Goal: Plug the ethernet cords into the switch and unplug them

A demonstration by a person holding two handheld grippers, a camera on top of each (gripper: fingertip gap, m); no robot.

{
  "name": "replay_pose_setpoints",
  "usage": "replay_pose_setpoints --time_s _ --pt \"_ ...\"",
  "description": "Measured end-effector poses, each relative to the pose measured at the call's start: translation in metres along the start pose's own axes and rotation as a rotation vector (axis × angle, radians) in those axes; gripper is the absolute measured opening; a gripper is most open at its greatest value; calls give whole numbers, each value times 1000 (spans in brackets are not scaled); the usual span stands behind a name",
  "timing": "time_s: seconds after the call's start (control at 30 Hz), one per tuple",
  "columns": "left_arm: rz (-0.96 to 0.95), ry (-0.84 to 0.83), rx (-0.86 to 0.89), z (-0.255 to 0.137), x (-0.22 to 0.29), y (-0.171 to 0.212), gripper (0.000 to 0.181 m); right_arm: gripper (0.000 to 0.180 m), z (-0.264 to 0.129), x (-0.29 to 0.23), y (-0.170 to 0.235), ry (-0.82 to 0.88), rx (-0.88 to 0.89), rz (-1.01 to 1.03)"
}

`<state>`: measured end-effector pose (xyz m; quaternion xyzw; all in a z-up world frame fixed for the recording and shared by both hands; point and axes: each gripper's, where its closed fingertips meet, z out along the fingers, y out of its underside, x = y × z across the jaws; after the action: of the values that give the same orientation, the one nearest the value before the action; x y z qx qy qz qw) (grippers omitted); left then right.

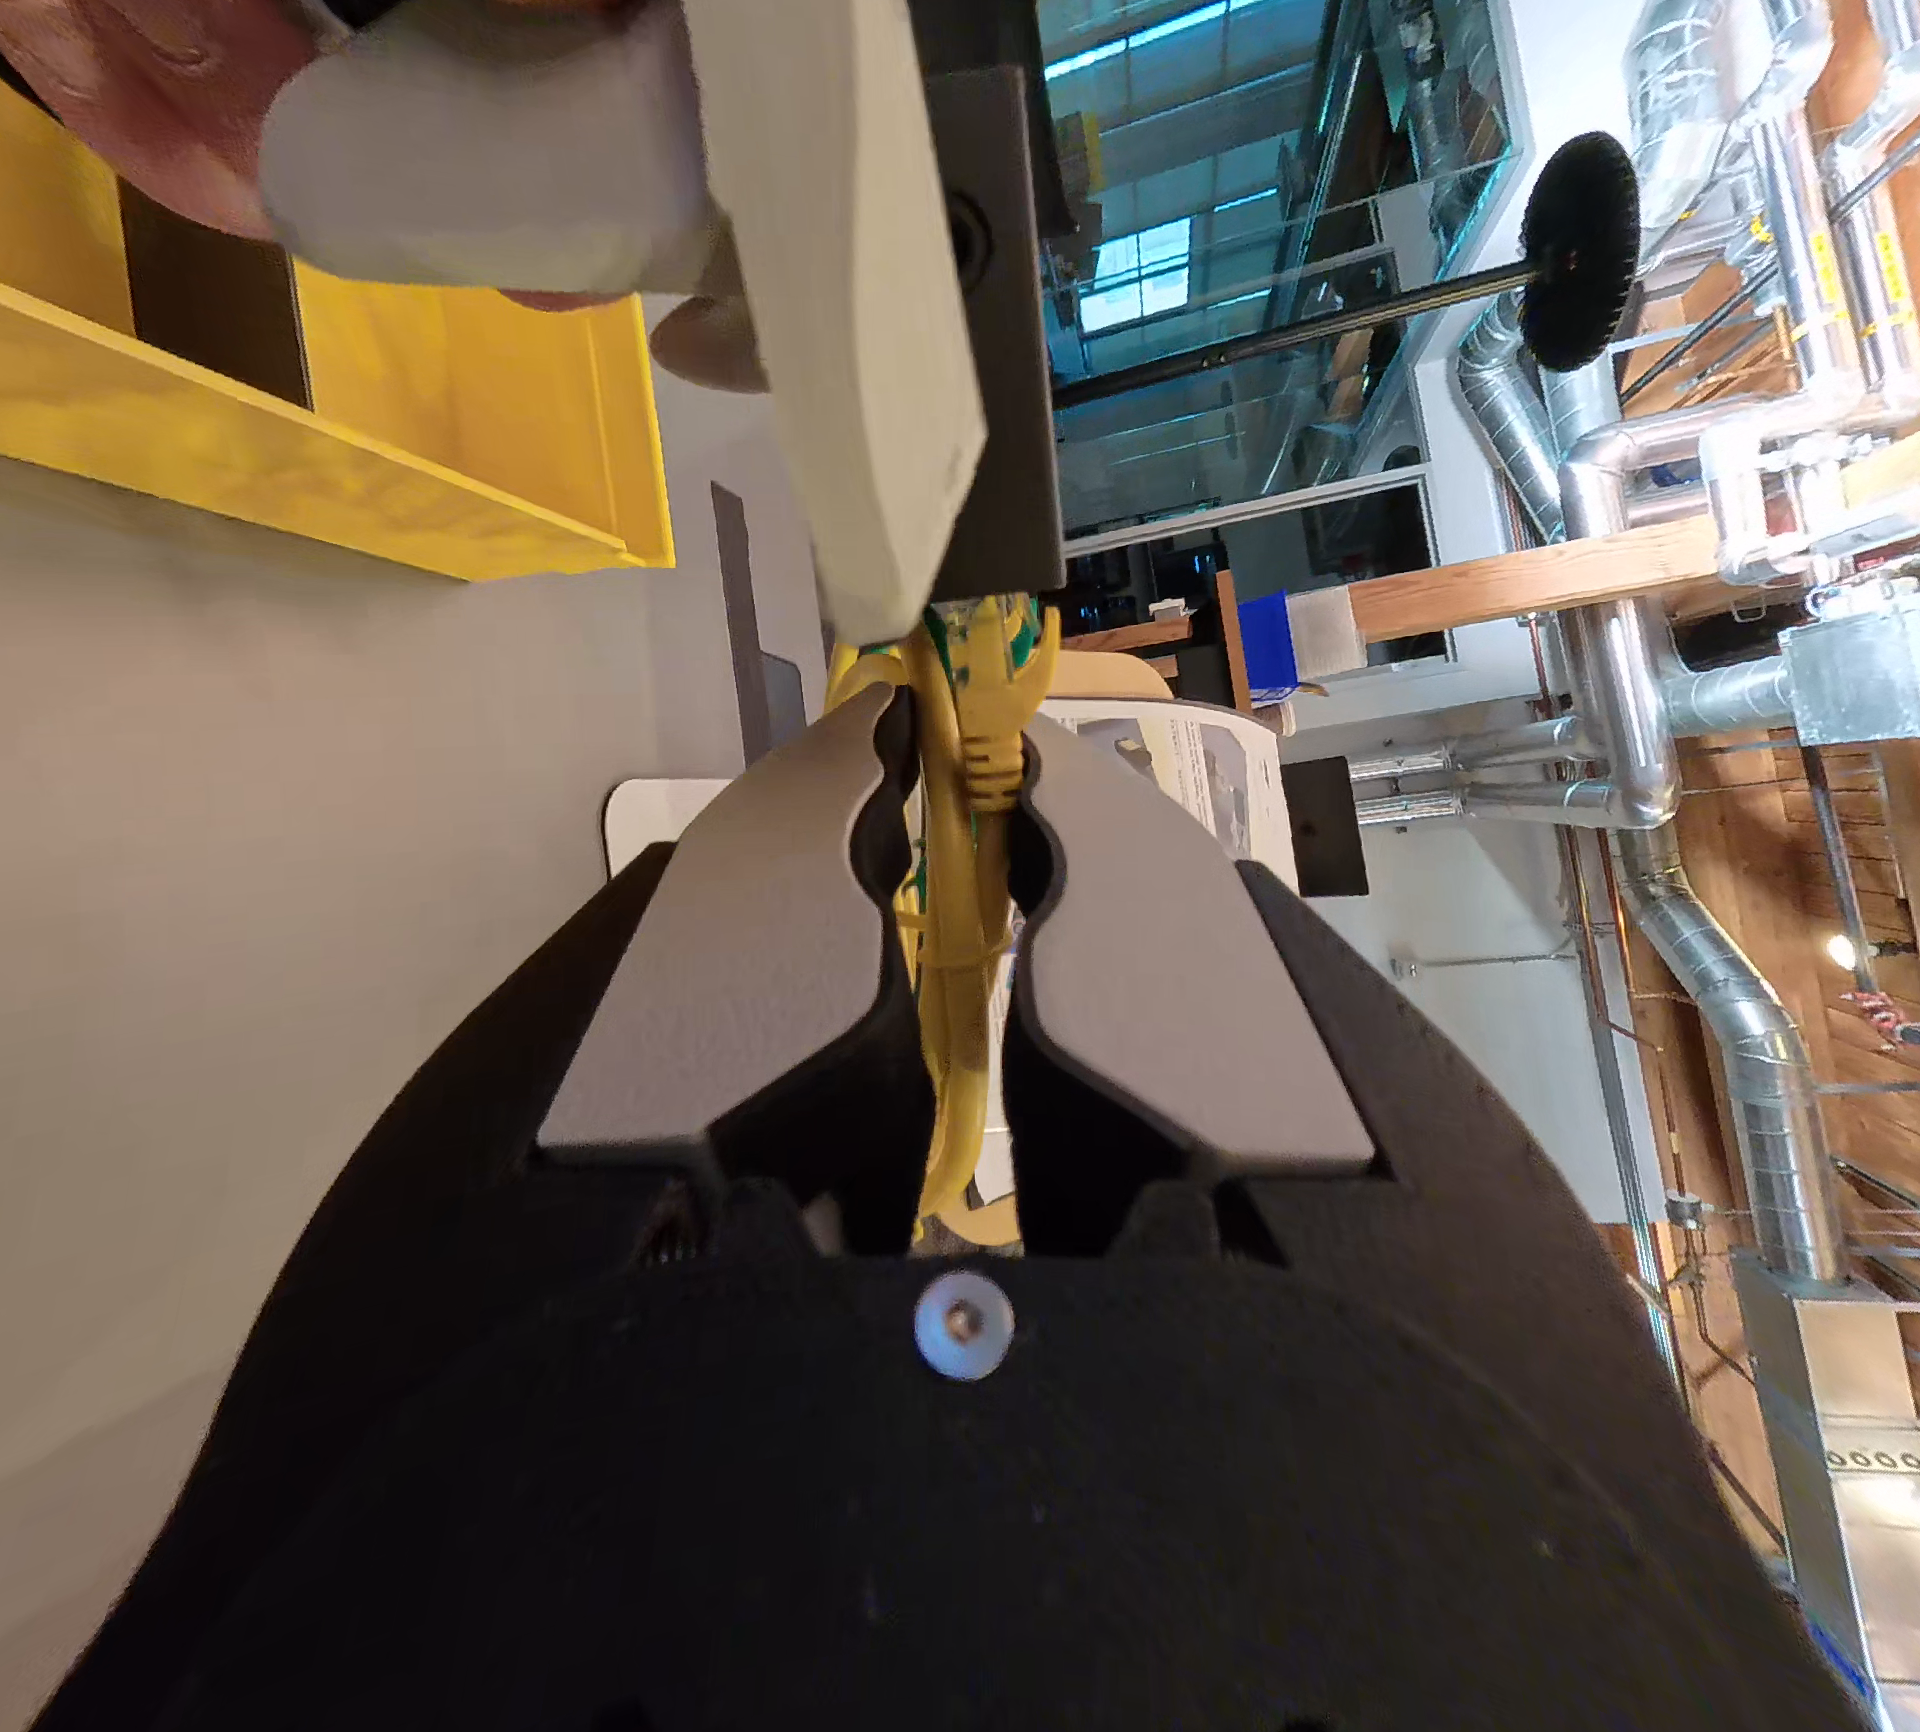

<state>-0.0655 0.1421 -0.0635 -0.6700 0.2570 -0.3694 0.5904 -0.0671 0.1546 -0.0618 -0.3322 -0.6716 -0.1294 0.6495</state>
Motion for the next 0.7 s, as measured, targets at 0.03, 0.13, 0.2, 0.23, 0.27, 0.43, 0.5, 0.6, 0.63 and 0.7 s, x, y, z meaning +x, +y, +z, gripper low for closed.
replay_pose_setpoints --time_s 0.03,0.13,0.2,0.23,0.27,0.43,0.5,0.6,0.63,0.7 --pt "2 -3 26 -2 0 -5 131 13 0 0 -2 4 8 -1" --pt "-11 -2 10 -2 -1 -3 130 14 0 -2 -2 -6 13 4" --pt "-14 0 32 -3 0 -6 130 15 0 -1 -3 -3 23 7" --pt "-33 0 47 -3 0 -8 129 16 0 -1 -5 -2 23 9" --pt "-63 4 54 -3 -2 -8 129 19 0 -1 -6 4 19 5" --pt "-201 36 122 -7 -8 -12 128 35 -3 -2 -16 4 75 18" --pt "-243 49 137 -8 -10 -13 128 28 -4 -8 -21 -23 96 3" --pt "-244 49 149 -9 -10 -15 128 25 -4 -10 -24 -29 112 5" --pt "-244 42 141 -9 -10 -14 128 25 -4 -10 -24 -39 107 13" --pt "-253 41 154 -9 -10 -16 128 26 -5 -11 -24 -63 119 16"
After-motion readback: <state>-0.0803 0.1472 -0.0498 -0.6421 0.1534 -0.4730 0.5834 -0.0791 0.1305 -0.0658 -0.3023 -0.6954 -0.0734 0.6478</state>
